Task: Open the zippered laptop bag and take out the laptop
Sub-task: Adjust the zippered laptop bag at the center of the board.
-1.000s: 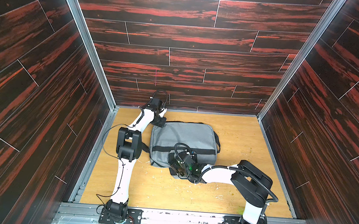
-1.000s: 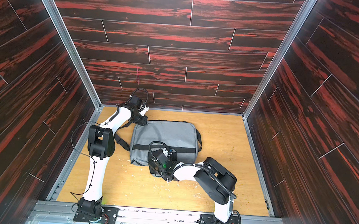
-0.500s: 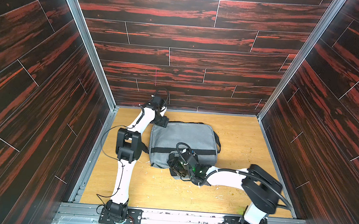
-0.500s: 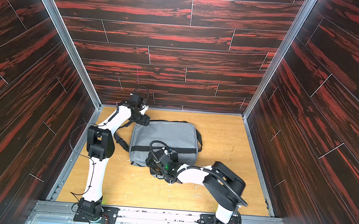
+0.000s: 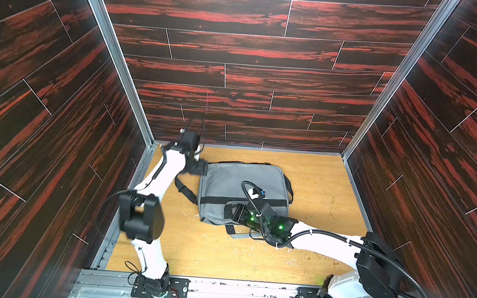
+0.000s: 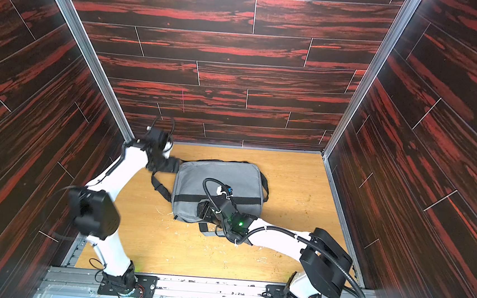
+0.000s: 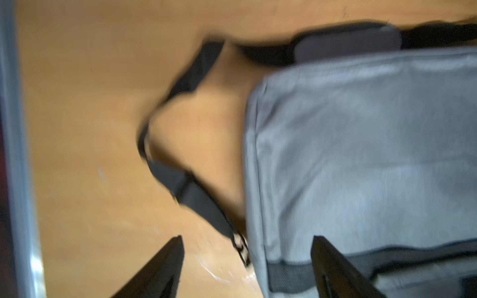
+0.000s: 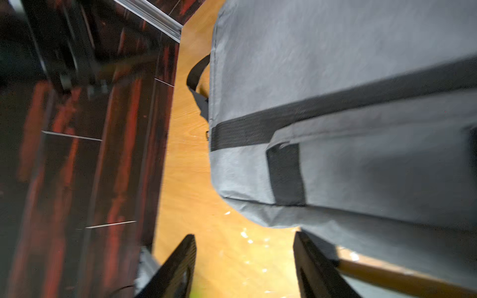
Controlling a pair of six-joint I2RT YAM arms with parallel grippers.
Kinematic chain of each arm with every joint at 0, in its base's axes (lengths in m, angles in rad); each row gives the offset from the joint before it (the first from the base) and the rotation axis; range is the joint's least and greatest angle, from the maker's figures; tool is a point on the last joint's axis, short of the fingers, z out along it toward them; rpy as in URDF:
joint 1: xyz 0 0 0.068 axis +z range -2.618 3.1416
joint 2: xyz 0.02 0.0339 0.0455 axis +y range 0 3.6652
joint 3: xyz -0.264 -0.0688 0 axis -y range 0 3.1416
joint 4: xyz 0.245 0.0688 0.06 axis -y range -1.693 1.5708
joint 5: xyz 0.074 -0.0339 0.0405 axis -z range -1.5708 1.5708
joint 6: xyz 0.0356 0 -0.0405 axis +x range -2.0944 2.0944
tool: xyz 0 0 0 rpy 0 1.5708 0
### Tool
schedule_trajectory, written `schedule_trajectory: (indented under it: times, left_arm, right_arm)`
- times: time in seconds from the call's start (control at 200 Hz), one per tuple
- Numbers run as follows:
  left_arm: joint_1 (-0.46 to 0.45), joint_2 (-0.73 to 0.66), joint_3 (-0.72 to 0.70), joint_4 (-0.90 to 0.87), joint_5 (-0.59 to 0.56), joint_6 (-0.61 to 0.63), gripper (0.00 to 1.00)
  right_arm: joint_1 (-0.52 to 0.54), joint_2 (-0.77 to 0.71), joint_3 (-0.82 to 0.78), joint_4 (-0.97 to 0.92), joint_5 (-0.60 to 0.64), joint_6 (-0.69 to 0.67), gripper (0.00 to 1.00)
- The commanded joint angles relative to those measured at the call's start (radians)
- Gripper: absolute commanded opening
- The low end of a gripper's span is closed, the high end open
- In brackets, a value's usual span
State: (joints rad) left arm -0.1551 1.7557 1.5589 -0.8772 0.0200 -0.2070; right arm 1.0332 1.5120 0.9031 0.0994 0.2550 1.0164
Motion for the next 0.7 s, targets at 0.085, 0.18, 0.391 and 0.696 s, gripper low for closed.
schedule_trajectory:
  times: [0.085, 0.18, 0.391, 0.696]
  left_arm:
    - [0.001, -0.224, -0.280, 0.102, 0.061, -0.344, 0.79]
    - [0.001, -0.315, -0.414, 0.164, 0.110, -0.474, 0.78]
    - [-0.001, -0.413, -0.672, 0.435, 0.222, -0.695, 0.78]
    - [-0.007, -0.400, -0.834, 0.631, 0.262, -0.828, 0.72]
  right_arm:
    - [-0.037, -0.084, -0.011, -0.073, 0.027, -0.164, 0.69]
    - [-0.039, -0.123, -0.041, -0.074, 0.039, -0.229, 0.70]
    - [-0.042, -0.155, -0.103, -0.046, -0.027, -0.289, 0.72]
    - [-0.041, -0.167, -0.145, -0.015, -0.049, -0.296, 0.72]
